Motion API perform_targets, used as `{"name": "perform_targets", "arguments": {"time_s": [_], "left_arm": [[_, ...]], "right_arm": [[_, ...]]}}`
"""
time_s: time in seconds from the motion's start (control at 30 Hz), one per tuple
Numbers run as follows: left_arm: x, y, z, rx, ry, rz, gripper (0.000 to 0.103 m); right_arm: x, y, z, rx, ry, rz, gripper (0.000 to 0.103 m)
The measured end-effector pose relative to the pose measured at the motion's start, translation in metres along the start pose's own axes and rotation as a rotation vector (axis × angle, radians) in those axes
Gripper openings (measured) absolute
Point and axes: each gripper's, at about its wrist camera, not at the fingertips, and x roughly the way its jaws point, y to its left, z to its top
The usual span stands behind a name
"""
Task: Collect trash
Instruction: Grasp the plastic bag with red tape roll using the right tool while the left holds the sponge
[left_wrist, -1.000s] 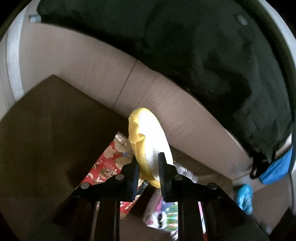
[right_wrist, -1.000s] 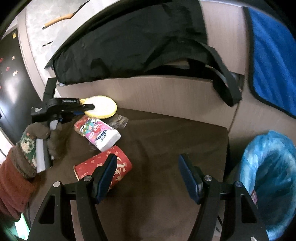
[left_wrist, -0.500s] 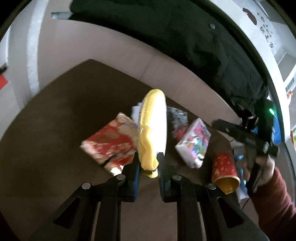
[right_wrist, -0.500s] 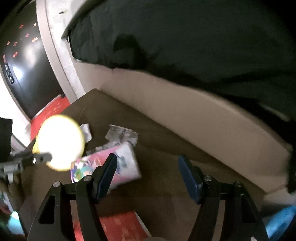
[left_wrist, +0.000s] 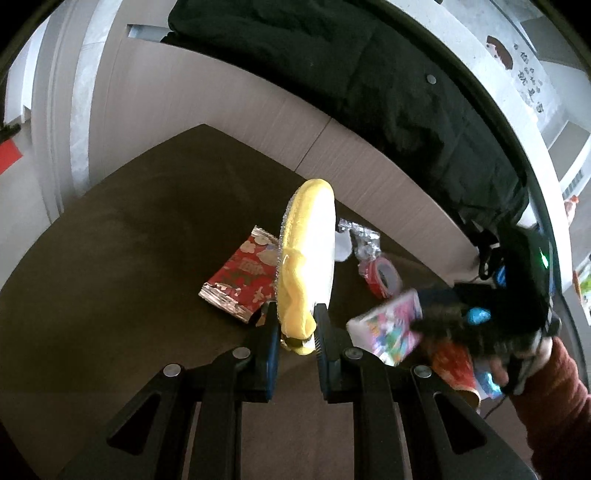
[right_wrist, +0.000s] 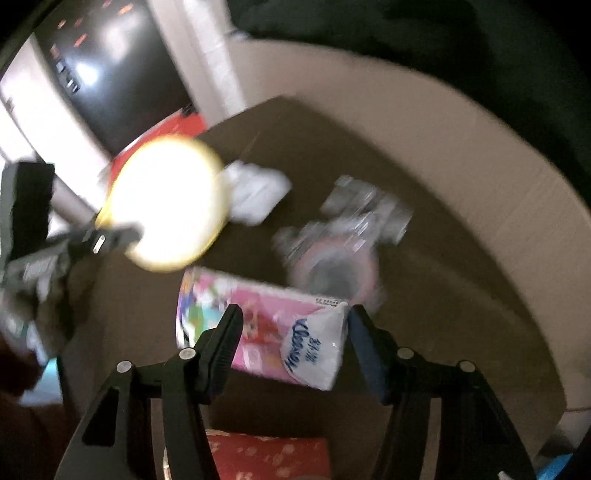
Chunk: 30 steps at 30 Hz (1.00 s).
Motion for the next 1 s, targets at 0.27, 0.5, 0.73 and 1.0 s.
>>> {"name": "perform_targets", "arguments": {"time_s": [0.27,0.5,0.73,1.0], "left_arm": [[0.000,0.002,0.002,-0.012,-0.023,-0.001,0.018],[0.010,0.001,0.013,-0.020,-0.030,0.018,0.022],[0.020,-0.001,0.022,-0.019,-0.032,0.029,0.022],[0.014,-0.020,0.032,0.001,-0.090,0.036,0.016]], "right_arm": [[-0.037,0.003,-0.003,-0.022,-0.131,-0.057,0.063],[0.001,-0.003,0.015,-0.063,-0.126,-0.130,0.064],[0.034,-0.007,0.026,-0.071,-0.022,-0.144,0.065],[-0.007,-0.015,0.010,0.028,-0.133,-0.145,0.050]]}}
